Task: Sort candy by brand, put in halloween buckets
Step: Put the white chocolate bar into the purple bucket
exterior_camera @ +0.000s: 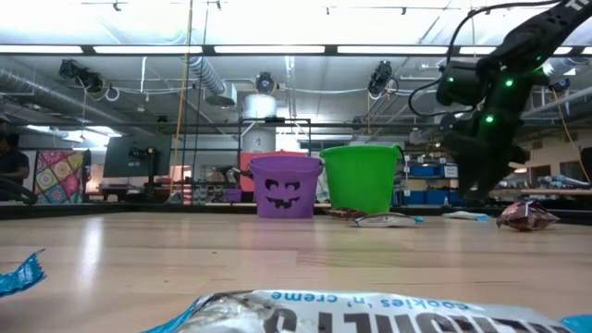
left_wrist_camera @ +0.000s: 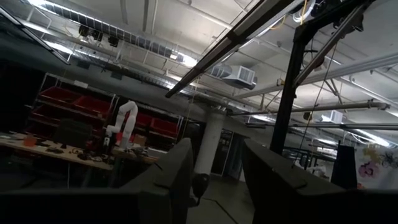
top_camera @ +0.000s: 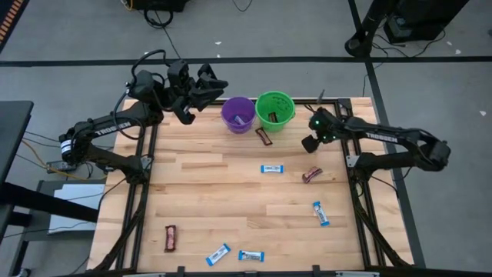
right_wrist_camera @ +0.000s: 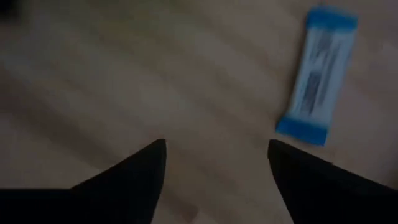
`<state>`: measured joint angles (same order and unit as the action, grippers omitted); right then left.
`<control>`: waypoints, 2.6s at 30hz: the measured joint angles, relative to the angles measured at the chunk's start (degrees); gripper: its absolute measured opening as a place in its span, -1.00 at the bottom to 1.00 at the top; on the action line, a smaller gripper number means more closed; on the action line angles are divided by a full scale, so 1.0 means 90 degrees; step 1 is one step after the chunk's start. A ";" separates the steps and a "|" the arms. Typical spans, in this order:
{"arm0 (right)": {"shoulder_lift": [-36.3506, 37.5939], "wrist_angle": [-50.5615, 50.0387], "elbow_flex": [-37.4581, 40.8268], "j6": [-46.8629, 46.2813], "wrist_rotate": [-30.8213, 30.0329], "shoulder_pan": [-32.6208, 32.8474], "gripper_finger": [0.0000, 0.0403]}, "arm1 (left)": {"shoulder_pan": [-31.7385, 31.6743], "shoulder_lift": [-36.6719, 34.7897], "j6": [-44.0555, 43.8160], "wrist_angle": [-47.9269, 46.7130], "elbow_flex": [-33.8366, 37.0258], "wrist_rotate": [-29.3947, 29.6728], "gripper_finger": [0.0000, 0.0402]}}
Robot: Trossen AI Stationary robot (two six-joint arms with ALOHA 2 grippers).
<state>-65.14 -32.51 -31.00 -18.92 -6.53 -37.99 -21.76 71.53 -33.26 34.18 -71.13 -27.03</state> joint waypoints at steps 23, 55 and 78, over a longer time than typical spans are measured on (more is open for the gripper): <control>-0.1805 0.1325 -0.0136 -0.0121 -0.0717 -0.0792 0.47 | 0.0027 0.0000 -0.0077 -0.0091 0.0000 -0.0002 -0.29; -0.1801 0.0786 -0.0386 0.0124 -0.1215 -0.1045 0.47 | 0.0104 0.0000 -0.0168 -0.0072 0.0000 -0.0027 -0.29; -0.1895 0.0580 -0.0410 -0.0041 -0.1000 -0.0904 -0.62 | 0.0313 0.0000 -0.0199 0.0262 0.0000 -0.0016 -0.29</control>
<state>-82.20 -27.30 -34.69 -19.30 -15.53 -46.13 -18.94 71.53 -35.04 36.54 -71.13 -27.17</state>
